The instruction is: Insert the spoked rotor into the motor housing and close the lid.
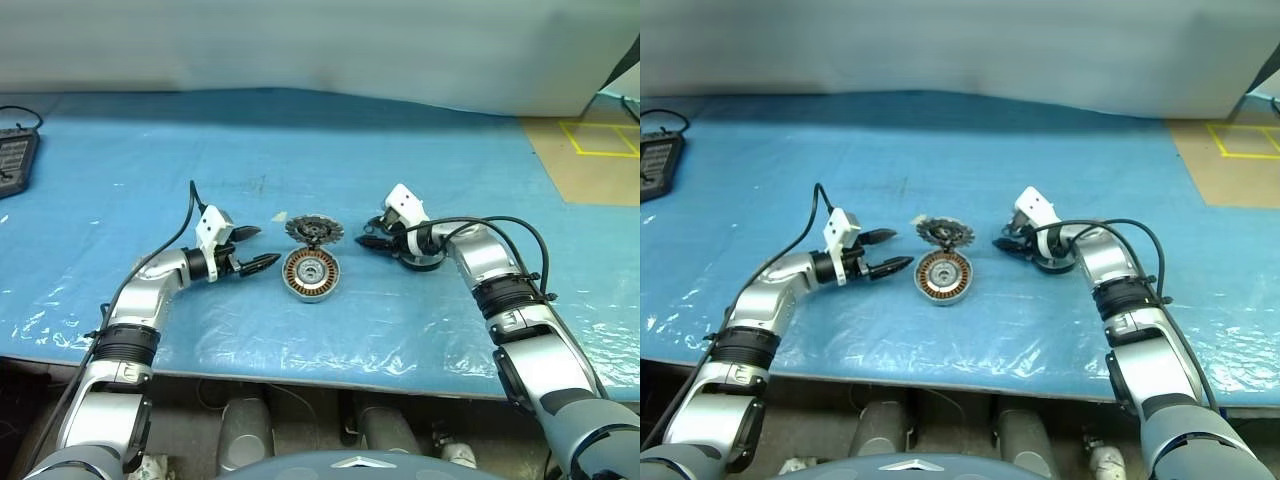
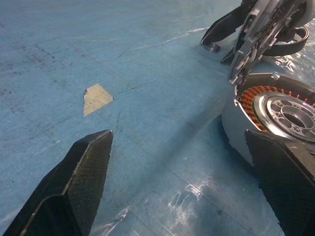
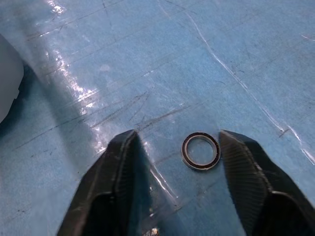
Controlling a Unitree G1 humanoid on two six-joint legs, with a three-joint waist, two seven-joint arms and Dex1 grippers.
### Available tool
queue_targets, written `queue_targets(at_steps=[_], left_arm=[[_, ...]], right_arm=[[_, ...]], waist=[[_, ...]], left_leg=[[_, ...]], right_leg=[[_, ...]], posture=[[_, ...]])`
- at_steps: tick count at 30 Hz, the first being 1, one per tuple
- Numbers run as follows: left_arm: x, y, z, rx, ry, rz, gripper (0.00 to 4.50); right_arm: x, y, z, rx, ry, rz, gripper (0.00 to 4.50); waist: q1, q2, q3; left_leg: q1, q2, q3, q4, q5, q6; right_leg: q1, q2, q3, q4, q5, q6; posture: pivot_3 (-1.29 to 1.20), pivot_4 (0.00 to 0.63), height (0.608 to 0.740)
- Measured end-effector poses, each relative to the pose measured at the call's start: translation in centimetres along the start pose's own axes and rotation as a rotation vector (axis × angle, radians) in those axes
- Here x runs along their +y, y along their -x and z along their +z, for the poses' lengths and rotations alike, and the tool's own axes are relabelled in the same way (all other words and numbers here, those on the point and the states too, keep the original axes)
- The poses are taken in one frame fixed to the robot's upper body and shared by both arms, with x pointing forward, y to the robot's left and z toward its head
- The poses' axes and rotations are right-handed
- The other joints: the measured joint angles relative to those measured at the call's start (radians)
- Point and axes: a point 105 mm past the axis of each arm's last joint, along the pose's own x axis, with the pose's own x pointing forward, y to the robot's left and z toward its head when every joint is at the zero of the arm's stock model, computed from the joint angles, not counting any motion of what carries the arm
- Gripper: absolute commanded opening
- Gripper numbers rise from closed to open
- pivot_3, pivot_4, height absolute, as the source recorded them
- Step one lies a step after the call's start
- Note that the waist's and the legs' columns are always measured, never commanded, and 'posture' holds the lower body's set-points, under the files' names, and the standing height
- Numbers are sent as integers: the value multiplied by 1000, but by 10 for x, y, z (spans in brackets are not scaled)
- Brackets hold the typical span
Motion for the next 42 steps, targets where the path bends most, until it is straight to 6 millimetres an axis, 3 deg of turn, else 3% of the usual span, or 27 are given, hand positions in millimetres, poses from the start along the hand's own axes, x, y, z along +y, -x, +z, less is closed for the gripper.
queue_targets(at_steps=[4, 11, 17, 21, 26, 34, 42], left_arm=[[0, 0, 0, 2, 0, 0, 4500], [0, 0, 0, 2, -3, 0, 4500], [-2, 2, -3, 5, 9, -12, 4500], [-7, 4, -8, 9, 22, -35, 4500], [-22, 8, 0, -40, -29, -108, 4500], [-42, 25, -6, -59, -101, -194, 4500], [-51, 28, -17, -30, -166, -226, 4500]], right_arm=[[-1, 0, -2, 1, -2, -4, 541], [4, 2, -3, -7, 11, 11, 548], [31, 24, -8, 0, 53, 133, 548], [53, 40, 0, -4, 117, 237, 548], [72, 42, 15, -40, 162, 305, 548], [101, 18, 48, -153, 221, 407, 548], [115, -1, 53, -149, 221, 474, 548]], waist=[[0, 0, 0], [0, 0, 0], [9, 0, 0], [8, 1, 0], [4, 1, 0], [-3, 1, 0], [0, 1, 0]], left_leg=[[0, 0, 0, 0, 0, 0], [1, 0, 0, 0, 0, 0], [-1, 0, 0, -1, -1, 2], [1, 0, 0, -1, -2, 3], [1, 0, 0, -2, -2, 3], [1, 0, 0, -3, -2, 3], [0, 0, 0, -4, -1, 2]], right_leg=[[0, 0, 0, 0, 0, 0], [1, 0, 0, 0, 0, 0], [0, 0, 0, -1, 0, 1], [0, 0, 0, -1, -1, 1], [0, -1, 1, -1, -1, 2], [-1, -1, 0, -1, -2, 2], [0, -5, 0, -1, -2, 3]], posture=[[0, 150, 740], [0, 150, 740], [0, 150, 740], [0, 150, 740], [0, 150, 740], [0, 150, 740], [0, 150, 740]])
